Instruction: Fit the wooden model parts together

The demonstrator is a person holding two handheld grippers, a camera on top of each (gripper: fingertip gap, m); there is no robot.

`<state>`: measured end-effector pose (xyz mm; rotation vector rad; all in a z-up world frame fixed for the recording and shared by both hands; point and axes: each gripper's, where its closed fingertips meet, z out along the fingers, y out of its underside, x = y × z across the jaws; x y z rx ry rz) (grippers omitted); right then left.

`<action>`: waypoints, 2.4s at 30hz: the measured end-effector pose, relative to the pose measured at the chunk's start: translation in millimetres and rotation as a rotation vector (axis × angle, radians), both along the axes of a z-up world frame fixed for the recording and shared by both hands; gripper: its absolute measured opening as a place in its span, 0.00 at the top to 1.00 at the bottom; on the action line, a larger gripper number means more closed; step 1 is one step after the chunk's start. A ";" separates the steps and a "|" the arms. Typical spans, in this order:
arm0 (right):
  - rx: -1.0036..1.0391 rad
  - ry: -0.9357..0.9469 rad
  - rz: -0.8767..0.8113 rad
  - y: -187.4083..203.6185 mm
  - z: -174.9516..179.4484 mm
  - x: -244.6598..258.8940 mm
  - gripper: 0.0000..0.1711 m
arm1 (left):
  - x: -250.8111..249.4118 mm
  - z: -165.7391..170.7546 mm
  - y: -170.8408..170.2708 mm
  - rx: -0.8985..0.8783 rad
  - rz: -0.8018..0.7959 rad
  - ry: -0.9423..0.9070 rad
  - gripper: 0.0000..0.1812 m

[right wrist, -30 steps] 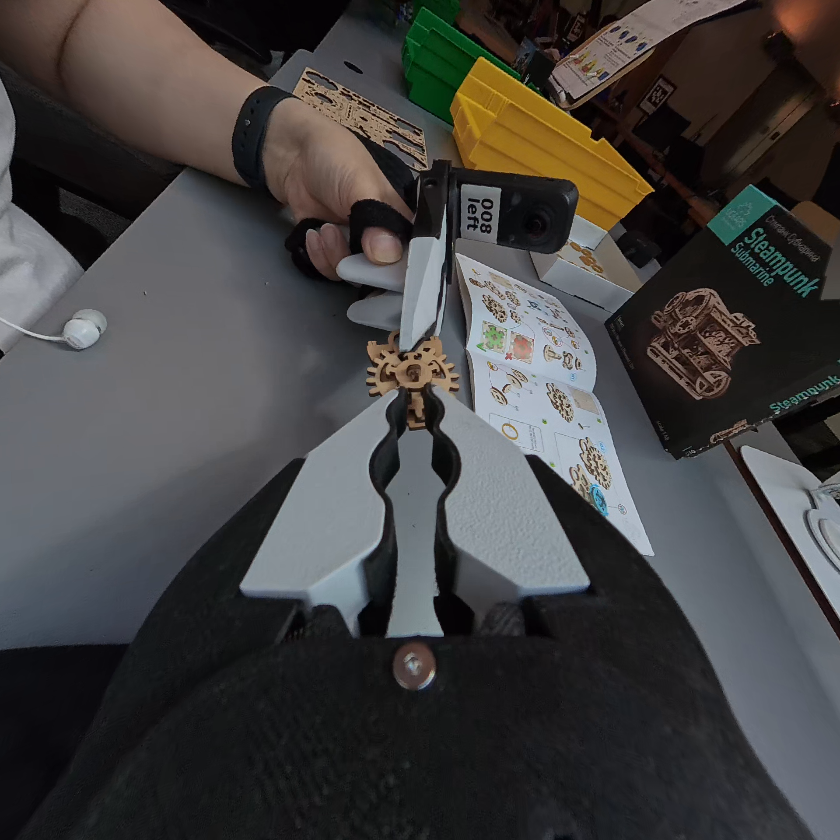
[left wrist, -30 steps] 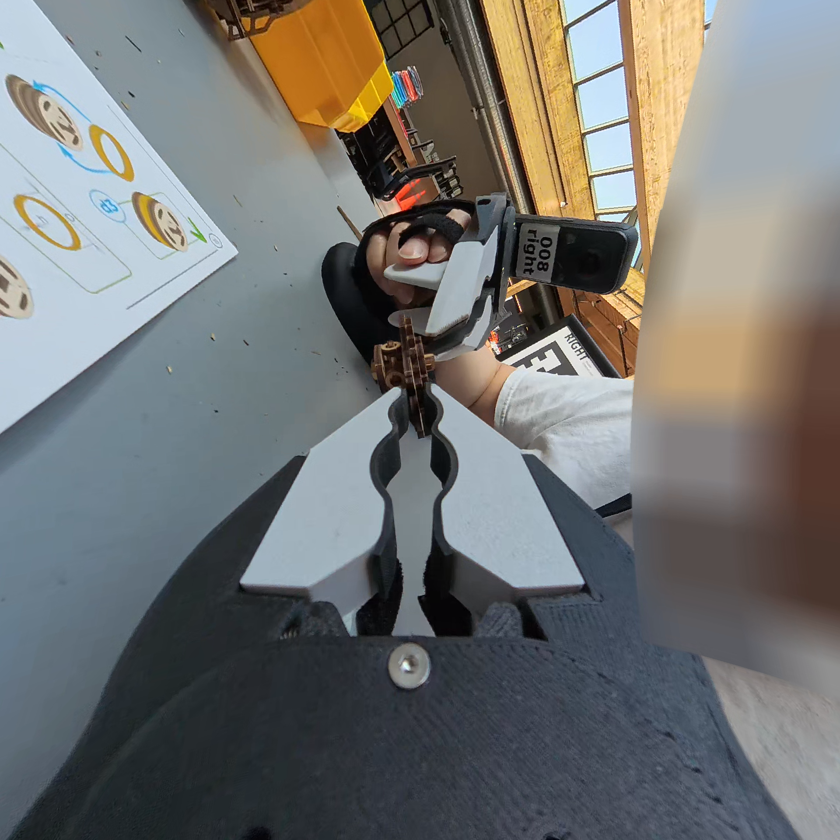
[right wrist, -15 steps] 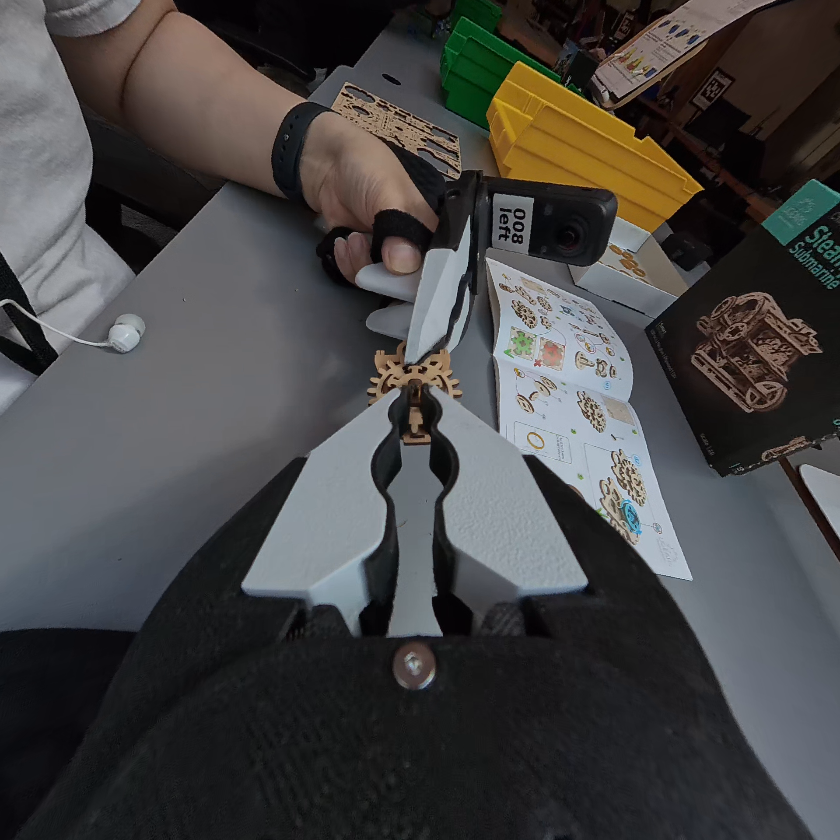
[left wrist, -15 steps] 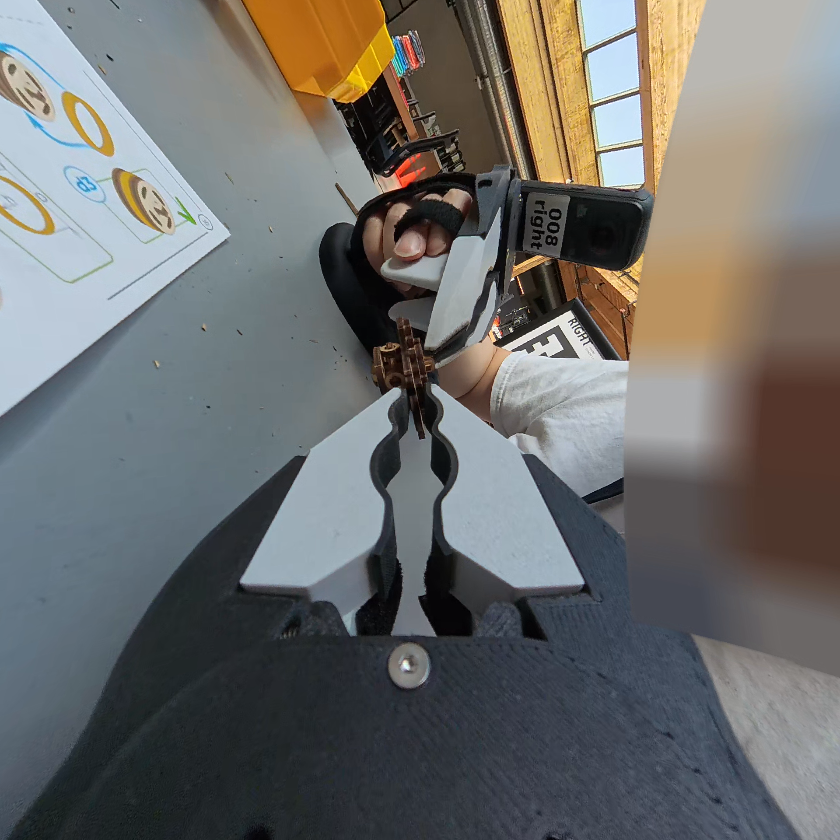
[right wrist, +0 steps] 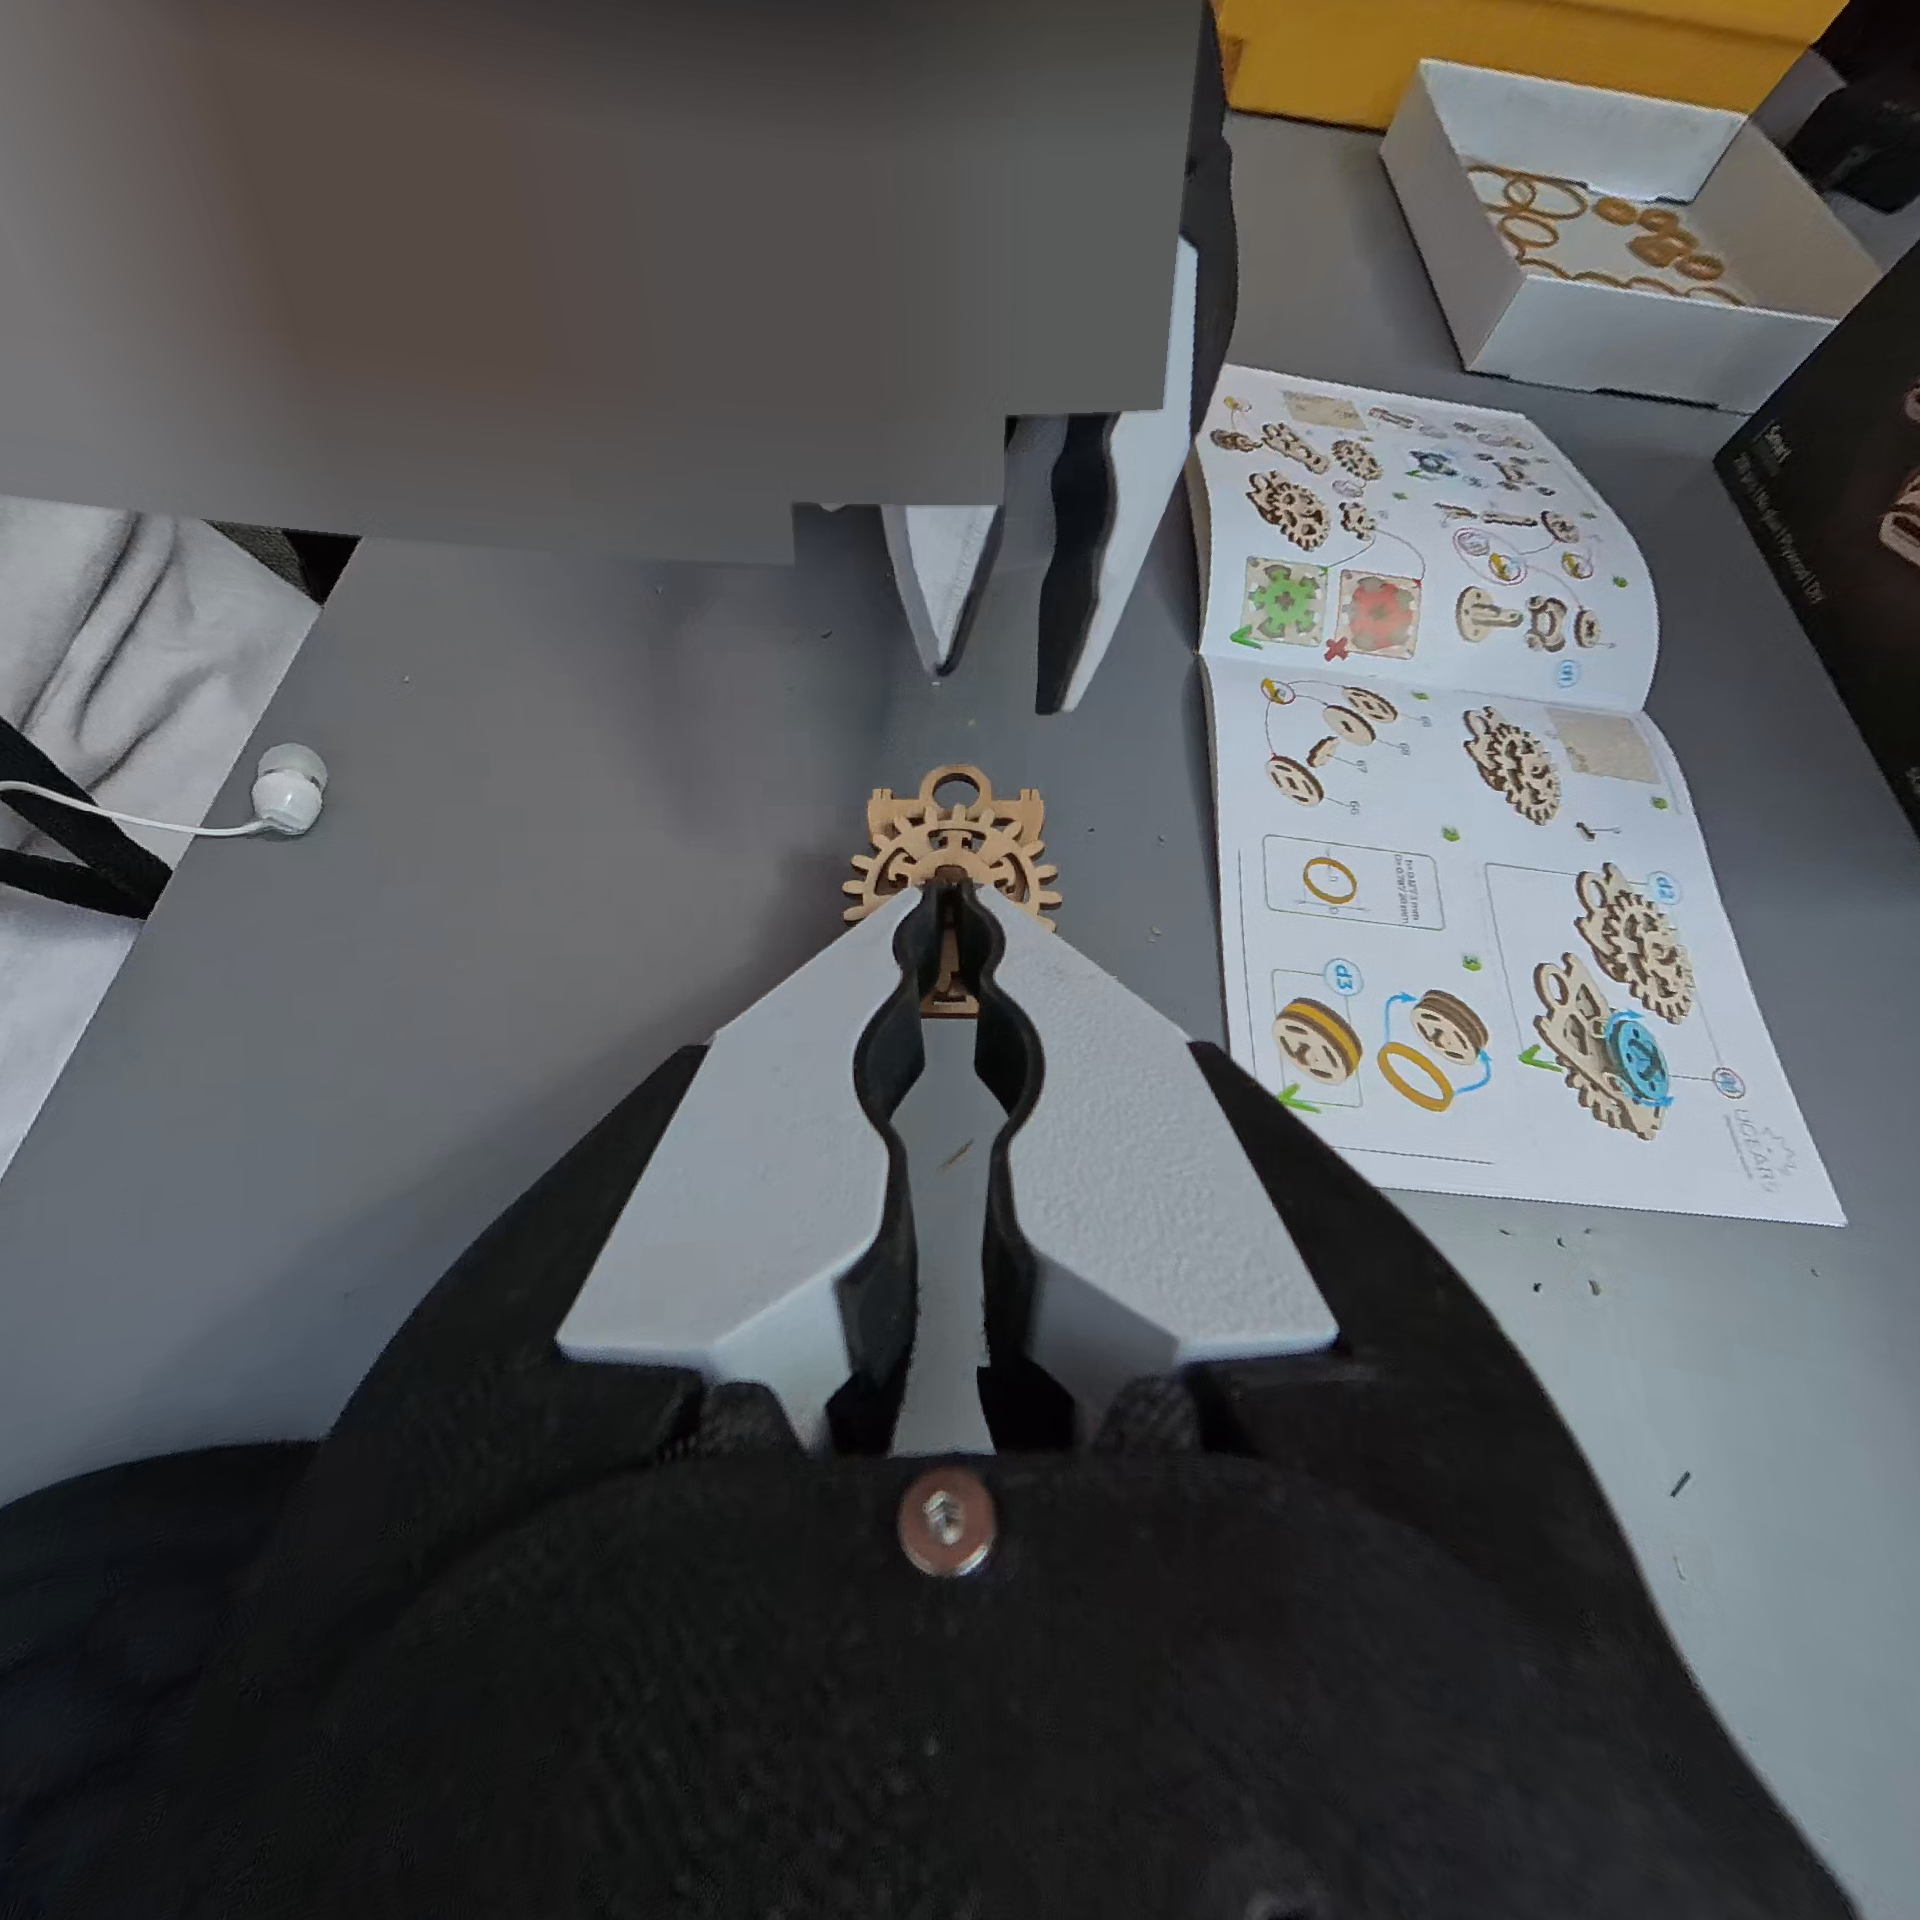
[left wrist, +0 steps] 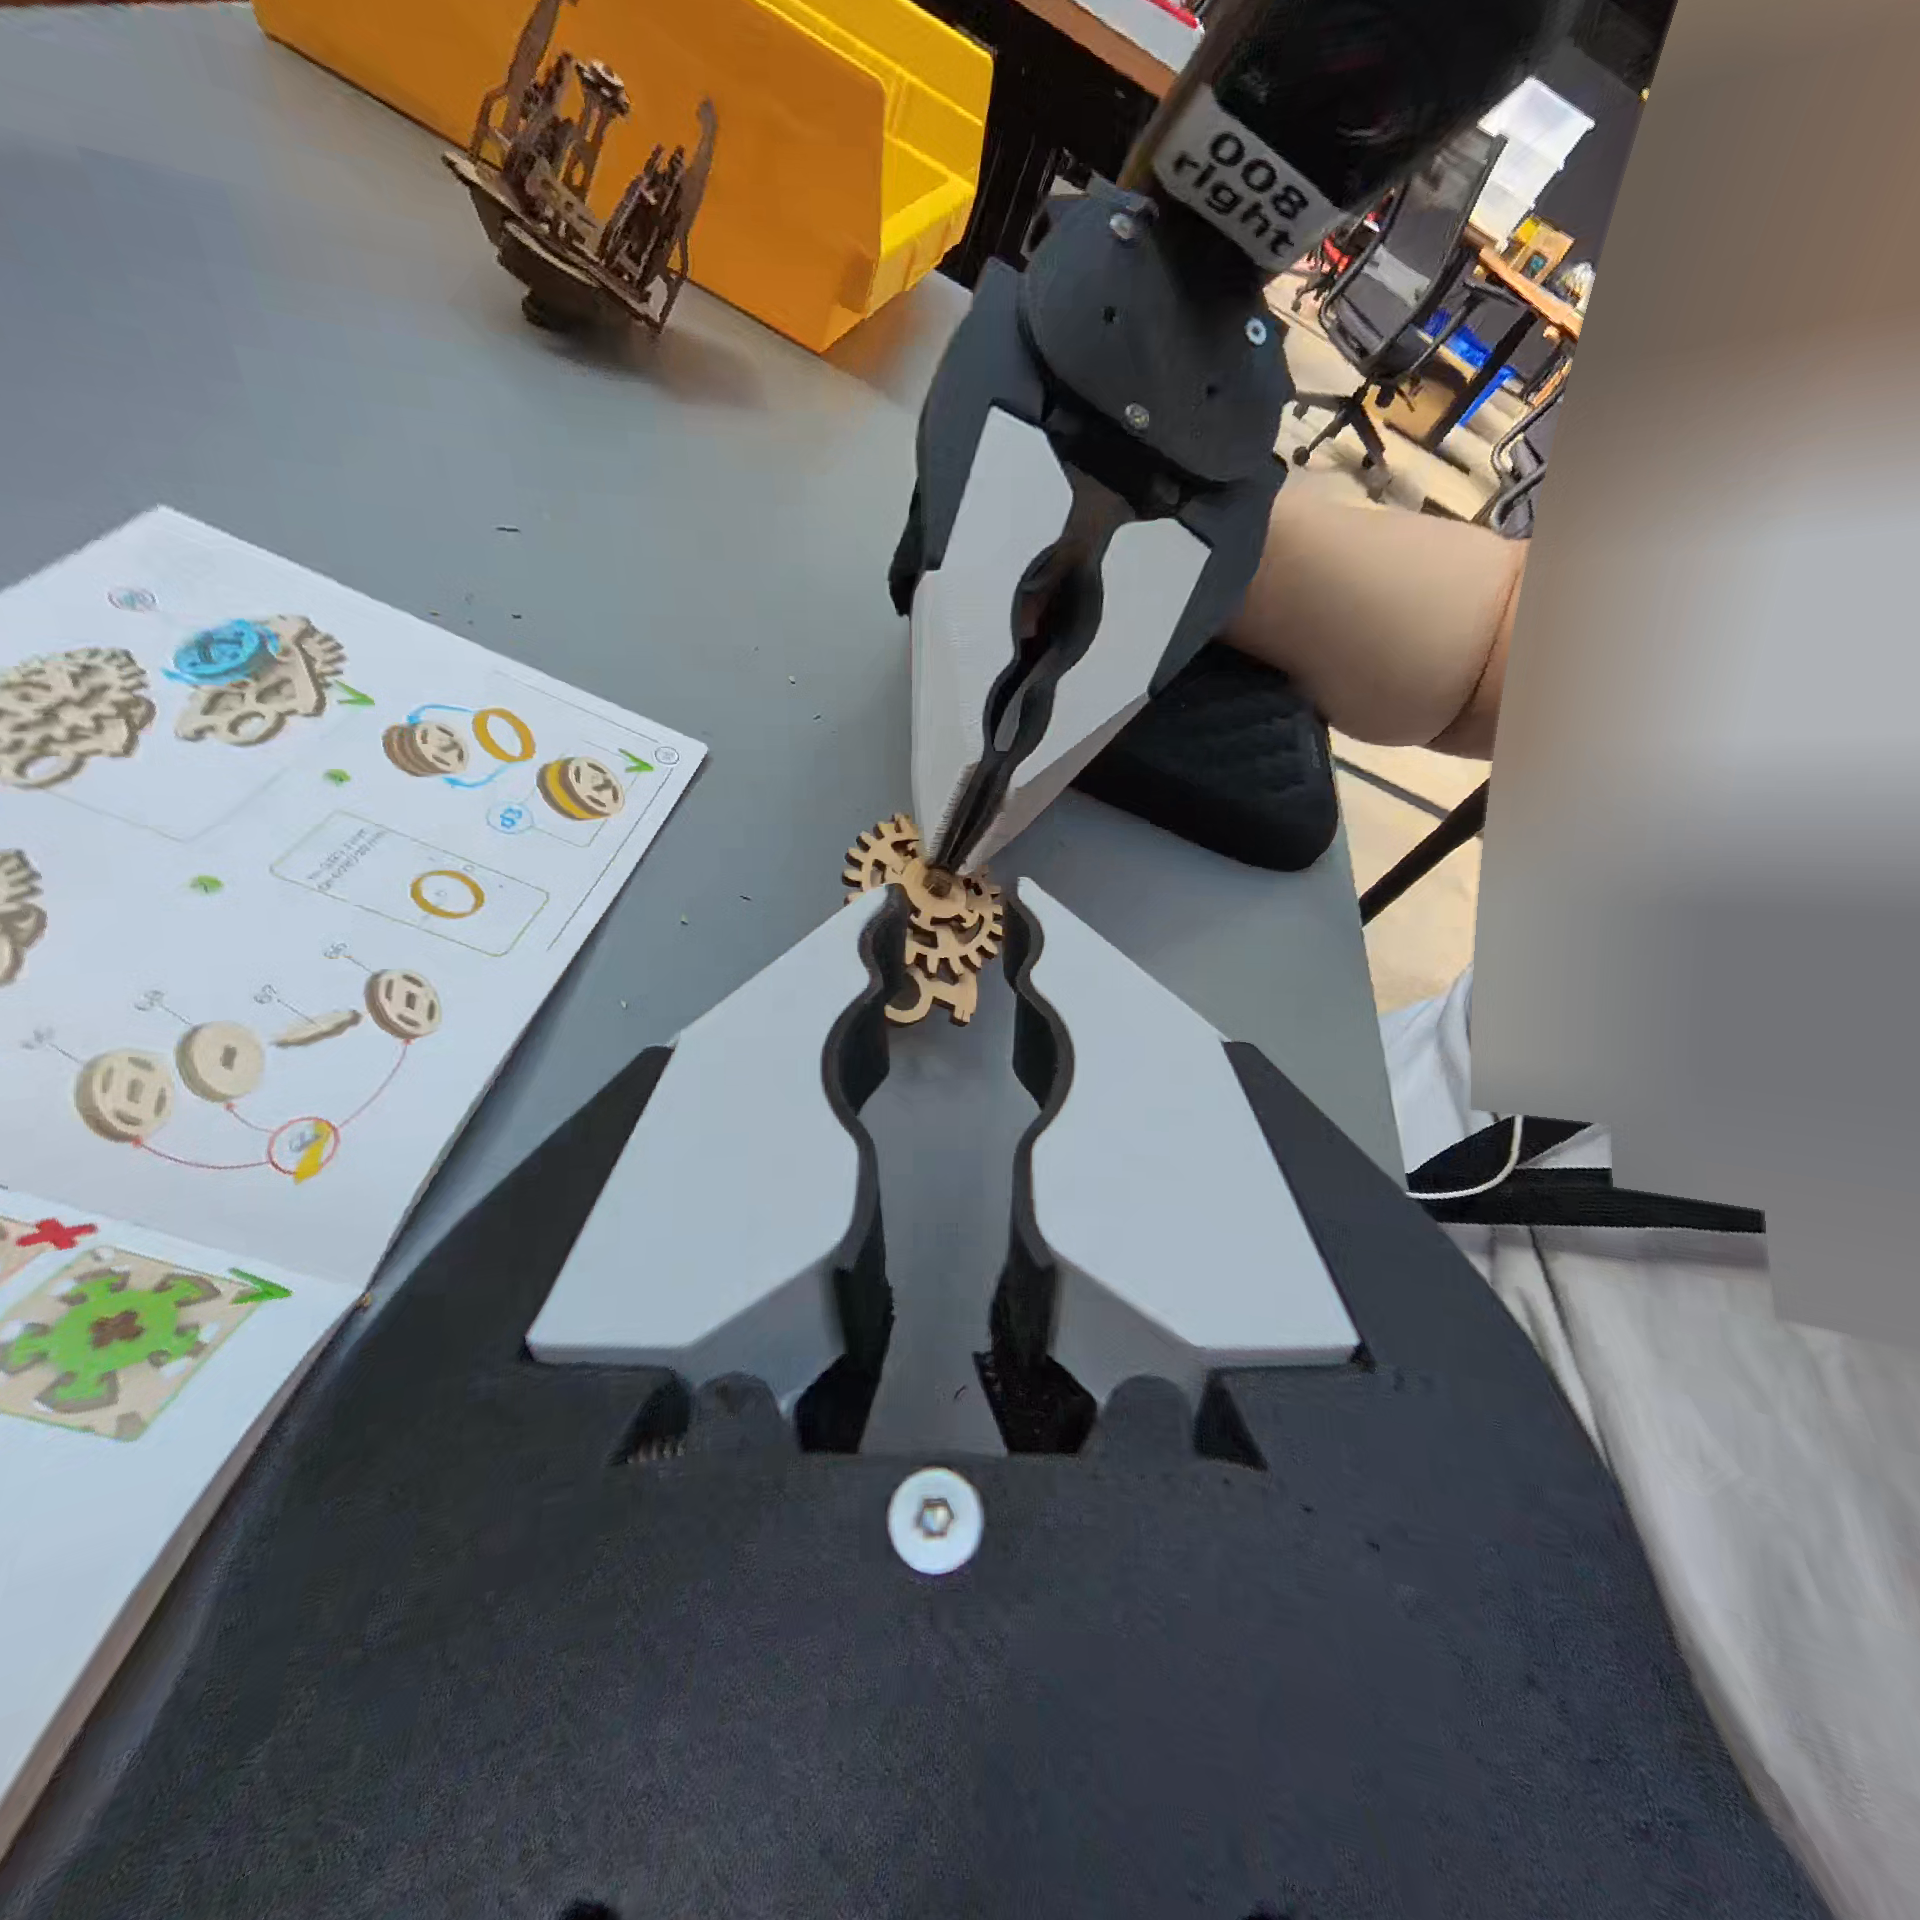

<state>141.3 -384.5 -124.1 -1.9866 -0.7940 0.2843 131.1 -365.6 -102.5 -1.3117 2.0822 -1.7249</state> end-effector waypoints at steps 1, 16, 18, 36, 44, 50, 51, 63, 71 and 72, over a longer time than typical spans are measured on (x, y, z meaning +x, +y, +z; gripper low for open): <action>-0.036 0.006 -0.007 1.3 -3.6 0.9 0.99 | -0.8 0.9 -3.1 0.062 -0.015 -0.055 0.93; -0.111 0.055 -0.001 2.2 -8.6 1.5 1.00 | 11.5 -31.6 -22.4 0.363 -0.098 -0.146 0.98; -0.113 0.041 -0.004 2.6 -10.2 1.9 1.00 | 13.6 -33.0 -20.6 0.405 -0.098 -0.165 0.97; -0.184 0.082 -0.089 5.0 -11.6 2.4 0.97 | 13.8 -32.8 -21.9 0.426 -0.078 -0.177 0.99; -0.155 0.051 -0.073 2.3 -11.7 0.8 0.98 | 11.4 -32.9 -23.4 0.411 -0.086 -0.172 1.00; -0.151 0.047 -0.067 2.0 -12.0 1.1 0.99 | 9.6 -33.3 -21.4 0.459 -0.110 -0.200 0.98; -0.150 0.046 -0.067 2.0 -12.0 1.2 0.99 | 9.4 -33.4 -21.9 0.462 -0.115 -0.206 0.98; -0.131 0.020 -0.037 1.1 -12.1 0.1 0.99 | 8.9 -33.7 -24.2 0.494 -0.170 -0.257 0.99; -0.119 0.010 -0.025 0.9 -11.9 0.8 0.99 | 10.6 -34.1 -24.4 0.566 -0.183 -0.310 1.00; -0.118 0.009 -0.023 0.9 -11.9 0.7 0.99 | 10.2 -34.1 -24.2 0.563 -0.185 -0.305 1.00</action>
